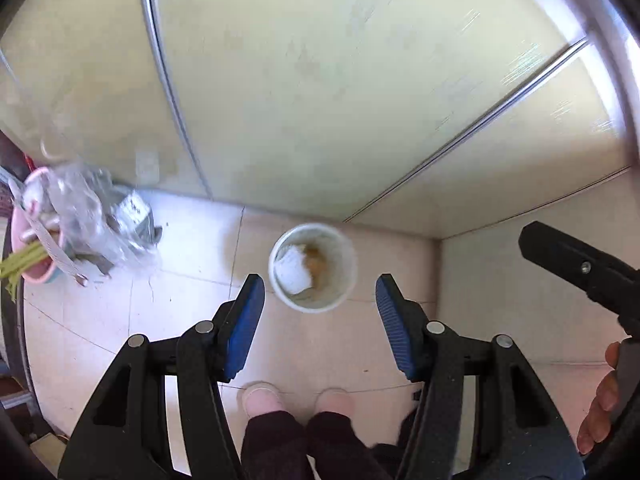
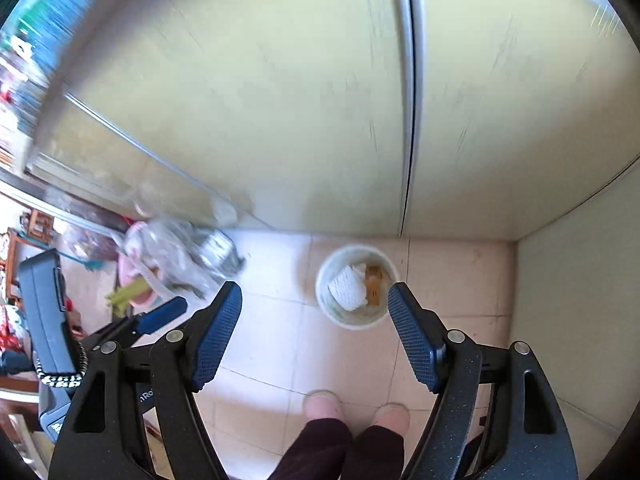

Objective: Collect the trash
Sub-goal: 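Raise both open tools back toward the counter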

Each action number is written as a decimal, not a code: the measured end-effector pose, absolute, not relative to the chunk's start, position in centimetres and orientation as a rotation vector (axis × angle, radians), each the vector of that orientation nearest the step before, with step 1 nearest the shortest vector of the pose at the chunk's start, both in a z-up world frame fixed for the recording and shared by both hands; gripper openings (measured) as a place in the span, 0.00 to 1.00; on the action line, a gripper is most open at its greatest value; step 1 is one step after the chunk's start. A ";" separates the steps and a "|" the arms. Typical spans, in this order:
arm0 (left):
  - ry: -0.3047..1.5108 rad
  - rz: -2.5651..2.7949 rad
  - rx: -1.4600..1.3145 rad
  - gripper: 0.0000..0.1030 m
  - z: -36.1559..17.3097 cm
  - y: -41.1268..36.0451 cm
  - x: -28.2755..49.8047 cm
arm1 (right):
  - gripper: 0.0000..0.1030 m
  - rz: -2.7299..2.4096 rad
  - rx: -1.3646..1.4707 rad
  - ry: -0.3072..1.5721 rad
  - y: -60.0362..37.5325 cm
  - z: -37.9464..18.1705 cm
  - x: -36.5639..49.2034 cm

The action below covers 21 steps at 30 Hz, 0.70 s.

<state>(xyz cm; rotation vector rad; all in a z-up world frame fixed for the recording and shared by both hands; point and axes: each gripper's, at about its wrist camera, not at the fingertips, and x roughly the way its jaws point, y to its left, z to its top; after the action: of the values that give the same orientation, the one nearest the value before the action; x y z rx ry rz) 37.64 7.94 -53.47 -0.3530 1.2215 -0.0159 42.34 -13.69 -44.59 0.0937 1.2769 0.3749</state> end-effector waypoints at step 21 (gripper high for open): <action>0.895 0.031 -0.229 0.55 -18.4 11.4 36.8 | 0.70 0.283 0.072 0.917 -13.0 -15.0 40.0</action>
<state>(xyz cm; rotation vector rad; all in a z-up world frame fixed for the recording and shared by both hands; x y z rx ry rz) 36.82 11.38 -18.37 -0.2295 0.8946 0.0314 40.01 -13.00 -14.98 0.0723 0.9173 0.2834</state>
